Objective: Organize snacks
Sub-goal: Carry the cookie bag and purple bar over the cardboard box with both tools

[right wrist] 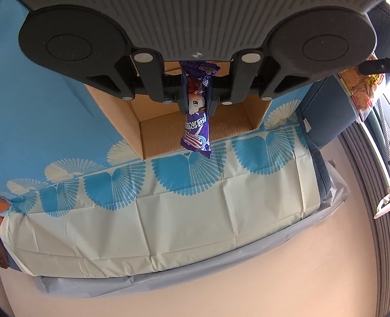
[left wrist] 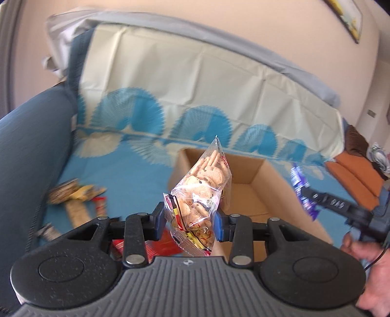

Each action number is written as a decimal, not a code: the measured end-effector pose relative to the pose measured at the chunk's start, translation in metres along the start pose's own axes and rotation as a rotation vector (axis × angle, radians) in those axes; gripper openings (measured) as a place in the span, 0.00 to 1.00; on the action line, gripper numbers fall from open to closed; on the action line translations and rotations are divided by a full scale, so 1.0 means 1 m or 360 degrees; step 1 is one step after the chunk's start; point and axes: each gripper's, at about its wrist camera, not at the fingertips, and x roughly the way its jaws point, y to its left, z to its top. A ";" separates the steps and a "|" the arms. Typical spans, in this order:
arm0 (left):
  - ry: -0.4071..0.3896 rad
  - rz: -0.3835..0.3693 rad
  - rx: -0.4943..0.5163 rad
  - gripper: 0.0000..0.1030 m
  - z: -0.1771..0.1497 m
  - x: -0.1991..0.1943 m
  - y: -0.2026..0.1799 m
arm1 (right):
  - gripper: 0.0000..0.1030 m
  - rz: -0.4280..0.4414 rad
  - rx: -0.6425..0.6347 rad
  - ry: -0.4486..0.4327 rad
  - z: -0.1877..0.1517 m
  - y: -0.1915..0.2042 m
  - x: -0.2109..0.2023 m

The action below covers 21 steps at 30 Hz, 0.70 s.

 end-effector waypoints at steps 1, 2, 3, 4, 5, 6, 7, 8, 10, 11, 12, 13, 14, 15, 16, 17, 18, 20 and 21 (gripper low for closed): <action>-0.0011 -0.0031 0.0002 0.41 0.004 0.005 -0.010 | 0.15 -0.0012 0.0004 -0.0005 0.000 -0.002 -0.001; -0.0017 -0.0062 -0.0002 0.41 0.008 0.010 -0.019 | 0.15 -0.0025 0.0006 -0.0007 0.001 -0.005 -0.002; -0.0020 -0.0089 -0.0008 0.41 0.011 0.015 -0.027 | 0.15 -0.0035 0.0009 -0.0008 0.001 -0.007 -0.002; -0.0021 -0.0109 -0.0013 0.41 0.014 0.020 -0.036 | 0.15 -0.0044 0.0009 -0.0011 0.001 -0.008 -0.003; -0.0019 -0.0122 -0.0014 0.41 0.016 0.025 -0.045 | 0.15 -0.0053 0.0006 -0.0018 0.002 -0.010 -0.004; -0.0013 -0.0134 -0.0015 0.41 0.018 0.031 -0.052 | 0.15 -0.0063 0.0000 -0.0025 0.002 -0.012 -0.004; -0.0003 -0.0145 -0.0019 0.41 0.019 0.036 -0.058 | 0.15 -0.0072 -0.0005 -0.0030 0.002 -0.013 -0.005; 0.0007 -0.0154 -0.0022 0.41 0.021 0.042 -0.064 | 0.15 -0.0082 -0.0008 -0.0032 0.002 -0.015 -0.006; 0.0020 -0.0157 -0.0006 0.41 0.021 0.051 -0.076 | 0.15 -0.0100 -0.0004 -0.0032 0.003 -0.018 -0.006; 0.0027 -0.0155 0.0004 0.41 0.021 0.055 -0.081 | 0.15 -0.0110 0.0003 -0.0033 0.003 -0.020 -0.007; 0.0034 -0.0152 0.0009 0.41 0.022 0.060 -0.085 | 0.15 -0.0115 0.0014 -0.0033 0.004 -0.023 -0.007; 0.0043 -0.0152 0.0010 0.41 0.022 0.064 -0.089 | 0.15 -0.0120 0.0026 -0.0031 0.004 -0.025 -0.007; 0.0049 -0.0154 0.0010 0.41 0.021 0.067 -0.092 | 0.15 -0.0124 0.0034 -0.0027 0.003 -0.026 -0.007; 0.0056 -0.0156 0.0009 0.41 0.021 0.070 -0.095 | 0.15 -0.0129 0.0040 -0.0023 0.004 -0.028 -0.007; 0.0062 -0.0160 0.0008 0.41 0.020 0.073 -0.097 | 0.15 -0.0132 0.0041 -0.0022 0.004 -0.028 -0.007; 0.0069 -0.0164 0.0007 0.41 0.019 0.075 -0.099 | 0.15 -0.0134 0.0042 -0.0022 0.004 -0.029 -0.007; 0.0078 -0.0167 0.0006 0.41 0.018 0.077 -0.101 | 0.15 -0.0135 0.0042 -0.0023 0.004 -0.029 -0.007; 0.0089 -0.0168 0.0014 0.41 0.015 0.079 -0.104 | 0.15 -0.0136 0.0042 -0.0021 0.004 -0.029 -0.006; 0.0093 -0.0167 0.0019 0.41 0.014 0.080 -0.106 | 0.15 -0.0135 0.0043 -0.0021 0.005 -0.029 -0.006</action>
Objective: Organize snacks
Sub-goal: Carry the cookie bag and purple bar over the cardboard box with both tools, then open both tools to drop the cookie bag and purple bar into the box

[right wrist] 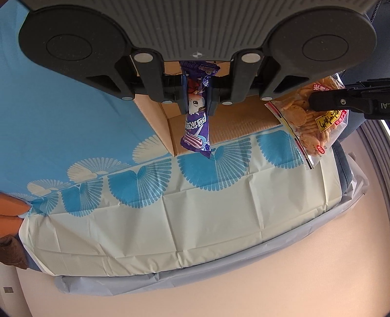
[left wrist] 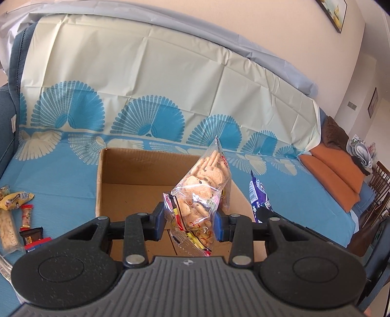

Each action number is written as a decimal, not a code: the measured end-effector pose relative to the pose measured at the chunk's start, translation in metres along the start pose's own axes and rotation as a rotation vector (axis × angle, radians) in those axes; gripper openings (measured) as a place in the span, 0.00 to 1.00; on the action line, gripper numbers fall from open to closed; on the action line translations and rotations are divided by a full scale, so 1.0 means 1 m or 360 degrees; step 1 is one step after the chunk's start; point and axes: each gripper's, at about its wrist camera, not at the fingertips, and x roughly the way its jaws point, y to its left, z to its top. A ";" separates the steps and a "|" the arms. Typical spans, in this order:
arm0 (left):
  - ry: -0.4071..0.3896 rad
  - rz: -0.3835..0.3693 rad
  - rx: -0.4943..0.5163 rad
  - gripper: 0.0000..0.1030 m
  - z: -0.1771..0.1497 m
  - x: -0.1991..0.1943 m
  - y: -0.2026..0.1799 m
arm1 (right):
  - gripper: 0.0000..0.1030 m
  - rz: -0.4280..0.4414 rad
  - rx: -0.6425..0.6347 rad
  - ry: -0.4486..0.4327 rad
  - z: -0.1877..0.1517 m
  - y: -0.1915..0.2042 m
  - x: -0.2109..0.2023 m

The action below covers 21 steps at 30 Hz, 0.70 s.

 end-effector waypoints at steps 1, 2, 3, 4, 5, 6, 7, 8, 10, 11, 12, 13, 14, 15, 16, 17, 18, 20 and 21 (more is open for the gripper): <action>0.0000 0.0000 0.0004 0.41 -0.001 0.001 -0.001 | 0.15 0.0000 0.0001 -0.0003 0.000 0.000 0.000; -0.0003 0.0001 0.0007 0.41 -0.001 0.001 -0.002 | 0.15 0.0000 0.0002 -0.0004 0.000 0.000 0.000; -0.0006 0.0002 0.0010 0.41 -0.002 0.001 -0.003 | 0.15 0.0000 0.0003 -0.0003 0.000 0.001 0.000; -0.0009 0.0004 0.0010 0.41 -0.002 0.001 -0.004 | 0.15 -0.0001 0.0002 -0.0003 0.000 0.002 0.000; -0.0011 0.0003 0.0009 0.41 -0.002 0.000 -0.005 | 0.15 -0.0002 0.0000 -0.0006 0.000 0.003 0.000; -0.0014 0.0001 0.0009 0.41 -0.001 0.000 -0.006 | 0.15 -0.0004 -0.0004 -0.0008 -0.001 0.003 -0.001; -0.0019 0.0000 0.0012 0.41 0.000 -0.001 -0.006 | 0.15 -0.0005 -0.0006 -0.0008 -0.001 0.003 -0.001; -0.0025 0.0002 0.0017 0.41 0.001 -0.001 -0.007 | 0.15 -0.0004 -0.0006 -0.0007 -0.001 0.003 -0.001; -0.0039 -0.0001 0.0023 0.41 0.004 -0.003 -0.008 | 0.15 -0.0003 -0.0006 -0.0012 -0.001 0.004 -0.002; -0.0045 -0.0004 0.0027 0.41 0.005 -0.004 -0.009 | 0.15 -0.0004 -0.0008 -0.0015 -0.001 0.004 -0.002; -0.0052 -0.0007 0.0031 0.41 0.006 -0.005 -0.010 | 0.15 -0.0004 -0.0009 -0.0015 -0.001 0.004 -0.002; -0.0059 -0.0007 0.0036 0.41 0.007 -0.006 -0.011 | 0.15 -0.0003 -0.0011 -0.0015 -0.001 0.005 -0.002; -0.0069 -0.0007 0.0043 0.41 0.008 -0.007 -0.013 | 0.15 -0.0005 -0.0014 -0.0018 -0.001 0.005 -0.002; -0.0076 -0.0007 0.0048 0.41 0.009 -0.008 -0.014 | 0.15 -0.0007 -0.0018 -0.0020 -0.001 0.005 -0.002; -0.0081 -0.0006 0.0055 0.42 0.010 -0.008 -0.015 | 0.16 -0.0009 -0.0020 -0.0020 -0.002 0.006 -0.002; -0.0087 -0.0006 0.0069 0.42 0.011 -0.008 -0.018 | 0.18 -0.0008 -0.0021 -0.0020 -0.001 0.006 -0.002; -0.0089 -0.0002 0.0088 0.43 0.012 -0.008 -0.020 | 0.19 -0.0013 -0.0023 -0.0023 -0.001 0.007 -0.002; -0.0100 0.0013 0.0121 0.50 0.014 -0.009 -0.025 | 0.34 -0.0029 -0.0033 -0.0010 -0.002 0.008 -0.001; -0.0107 0.0004 0.0134 0.59 0.015 -0.010 -0.026 | 0.40 -0.0045 -0.0041 -0.0005 -0.003 0.009 -0.001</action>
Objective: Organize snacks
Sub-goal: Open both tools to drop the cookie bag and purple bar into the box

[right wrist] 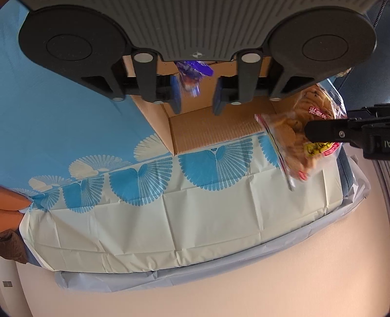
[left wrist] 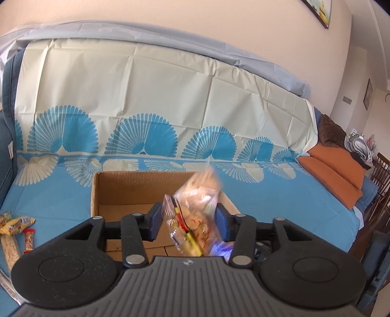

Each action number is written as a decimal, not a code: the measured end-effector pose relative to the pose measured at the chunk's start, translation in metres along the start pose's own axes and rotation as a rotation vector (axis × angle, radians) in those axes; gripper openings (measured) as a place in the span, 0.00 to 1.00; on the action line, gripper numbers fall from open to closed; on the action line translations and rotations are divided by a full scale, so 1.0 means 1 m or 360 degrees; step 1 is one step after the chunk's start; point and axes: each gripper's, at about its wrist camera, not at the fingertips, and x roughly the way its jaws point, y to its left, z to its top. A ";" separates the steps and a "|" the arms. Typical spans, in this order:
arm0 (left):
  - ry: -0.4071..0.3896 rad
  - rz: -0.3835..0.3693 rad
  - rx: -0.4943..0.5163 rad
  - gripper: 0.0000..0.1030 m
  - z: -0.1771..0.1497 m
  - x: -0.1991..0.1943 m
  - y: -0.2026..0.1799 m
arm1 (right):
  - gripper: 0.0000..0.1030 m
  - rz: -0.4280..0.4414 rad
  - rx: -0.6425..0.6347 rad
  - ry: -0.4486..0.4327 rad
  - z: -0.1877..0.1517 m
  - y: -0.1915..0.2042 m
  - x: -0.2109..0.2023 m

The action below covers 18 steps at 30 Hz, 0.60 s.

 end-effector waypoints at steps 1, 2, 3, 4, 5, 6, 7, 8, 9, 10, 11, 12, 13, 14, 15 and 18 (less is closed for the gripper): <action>-0.0015 -0.0009 0.0007 0.66 -0.001 -0.003 0.000 | 0.46 -0.0017 -0.0013 -0.0004 0.000 0.001 0.000; -0.0037 -0.0014 0.0013 0.67 -0.003 -0.006 0.000 | 0.48 -0.0026 -0.0021 -0.0007 -0.001 0.003 0.000; -0.0056 -0.0014 0.0021 0.67 -0.006 -0.009 0.000 | 0.48 -0.0031 -0.0022 -0.0005 -0.001 0.003 0.000; -0.0076 -0.0006 0.0033 0.67 -0.010 -0.013 0.001 | 0.48 -0.0037 -0.0020 0.0000 -0.001 0.004 0.001; -0.0104 0.0006 0.0044 0.67 -0.015 -0.017 0.002 | 0.48 -0.0046 -0.0017 0.0003 -0.002 0.004 0.001; -0.0138 0.0015 0.0053 0.67 -0.020 -0.022 0.005 | 0.48 -0.0055 -0.0014 0.0002 -0.002 0.005 0.002; -0.0166 0.0025 0.0058 0.66 -0.025 -0.028 0.008 | 0.48 -0.0058 -0.0011 -0.0003 -0.003 0.006 0.002; -0.0193 0.0031 0.0062 0.63 -0.031 -0.033 0.011 | 0.49 -0.0060 -0.0010 -0.0011 -0.003 0.007 0.001; -0.0215 0.0030 0.0065 0.59 -0.036 -0.039 0.016 | 0.49 -0.0063 -0.0014 -0.0025 -0.004 0.010 0.000; -0.0227 0.0025 0.0066 0.56 -0.041 -0.045 0.021 | 0.49 -0.0065 -0.0021 -0.0043 -0.005 0.012 -0.001; -0.0225 0.0016 0.0066 0.53 -0.045 -0.050 0.027 | 0.49 -0.0068 -0.0030 -0.0064 -0.005 0.015 -0.002; -0.0218 0.0005 0.0066 0.48 -0.049 -0.055 0.034 | 0.49 -0.0070 -0.0043 -0.0086 -0.006 0.017 -0.004; -0.0212 0.0002 0.0064 0.44 -0.052 -0.059 0.040 | 0.49 -0.0070 -0.0057 -0.0110 -0.006 0.020 -0.005; -0.0205 0.0003 0.0064 0.42 -0.054 -0.063 0.049 | 0.49 -0.0069 -0.0074 -0.0136 -0.007 0.024 -0.008; -0.0194 -0.0006 0.0065 0.34 -0.055 -0.067 0.057 | 0.49 -0.0064 -0.0093 -0.0166 -0.007 0.027 -0.010; -0.0188 -0.0016 0.0035 0.22 -0.057 -0.080 0.086 | 0.49 -0.0042 -0.0137 -0.0202 -0.009 0.038 -0.014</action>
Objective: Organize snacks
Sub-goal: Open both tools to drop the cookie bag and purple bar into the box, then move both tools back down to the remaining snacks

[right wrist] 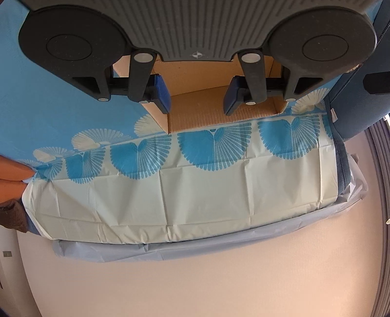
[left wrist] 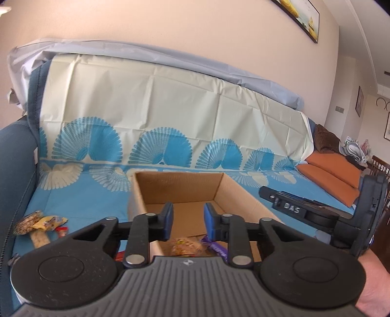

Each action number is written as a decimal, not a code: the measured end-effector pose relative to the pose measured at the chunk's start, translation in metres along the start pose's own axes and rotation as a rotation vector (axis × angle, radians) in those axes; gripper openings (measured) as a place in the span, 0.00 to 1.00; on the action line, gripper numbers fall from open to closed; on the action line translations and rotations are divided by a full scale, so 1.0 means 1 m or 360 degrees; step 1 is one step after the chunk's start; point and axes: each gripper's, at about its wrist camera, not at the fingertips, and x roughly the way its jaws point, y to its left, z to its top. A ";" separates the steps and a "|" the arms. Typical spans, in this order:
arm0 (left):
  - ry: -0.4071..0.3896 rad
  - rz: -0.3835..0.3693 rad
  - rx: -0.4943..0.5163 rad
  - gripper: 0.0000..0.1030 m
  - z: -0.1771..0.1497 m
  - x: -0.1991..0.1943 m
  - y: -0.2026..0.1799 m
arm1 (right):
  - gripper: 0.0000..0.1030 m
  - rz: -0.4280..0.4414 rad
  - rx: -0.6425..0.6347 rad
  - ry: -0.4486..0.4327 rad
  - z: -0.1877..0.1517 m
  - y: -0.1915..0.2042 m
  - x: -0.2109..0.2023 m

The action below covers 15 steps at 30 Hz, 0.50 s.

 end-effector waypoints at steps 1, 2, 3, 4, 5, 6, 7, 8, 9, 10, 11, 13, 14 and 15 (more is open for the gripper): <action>-0.0013 0.0009 0.0009 0.15 -0.001 -0.005 0.010 | 0.49 0.0010 -0.0007 -0.0001 0.000 0.003 -0.001; -0.0035 0.0022 0.0029 0.13 -0.002 -0.009 0.019 | 0.49 0.0021 -0.0014 0.0001 0.000 0.006 -0.002; -0.0052 0.0037 0.0060 0.11 -0.005 -0.013 0.029 | 0.49 0.0033 -0.0025 0.0004 -0.001 0.009 -0.003; -0.0052 0.0057 0.0088 0.10 -0.008 -0.016 0.038 | 0.49 0.0047 -0.0033 0.0007 -0.001 0.012 -0.004; -0.0032 0.0080 0.0113 0.09 -0.013 -0.017 0.049 | 0.49 0.0066 -0.0042 0.0013 -0.002 0.015 -0.005; -0.0008 0.0099 0.0134 0.09 -0.018 -0.017 0.060 | 0.49 0.0084 -0.0055 0.0020 -0.003 0.019 -0.006; 0.0012 0.0120 0.0149 0.09 -0.025 -0.017 0.071 | 0.49 0.0099 -0.0069 0.0026 -0.003 0.023 -0.007; 0.0029 0.0138 0.0158 0.09 -0.032 -0.017 0.082 | 0.48 0.0112 -0.0091 0.0031 -0.004 0.028 -0.008; 0.0047 0.0152 0.0161 0.09 -0.039 -0.017 0.092 | 0.48 0.0122 -0.0109 0.0036 -0.004 0.032 -0.009; 0.0062 0.0168 0.0156 0.09 -0.046 -0.018 0.102 | 0.48 0.0140 -0.0125 0.0043 -0.004 0.036 -0.010; 0.0077 0.0188 0.0136 0.09 -0.056 -0.018 0.115 | 0.45 0.0163 -0.0135 0.0052 -0.005 0.041 -0.010; 0.0125 0.0205 -0.0026 0.09 -0.066 -0.017 0.140 | 0.38 0.0209 -0.0156 0.0072 -0.005 0.049 -0.011; 0.0087 0.0204 -0.0106 0.09 -0.064 -0.021 0.149 | 0.34 0.0235 -0.0169 0.0083 -0.006 0.054 -0.011; 0.0050 0.0206 -0.0180 0.09 -0.063 -0.025 0.157 | 0.32 0.0261 -0.0187 0.0093 -0.007 0.060 -0.011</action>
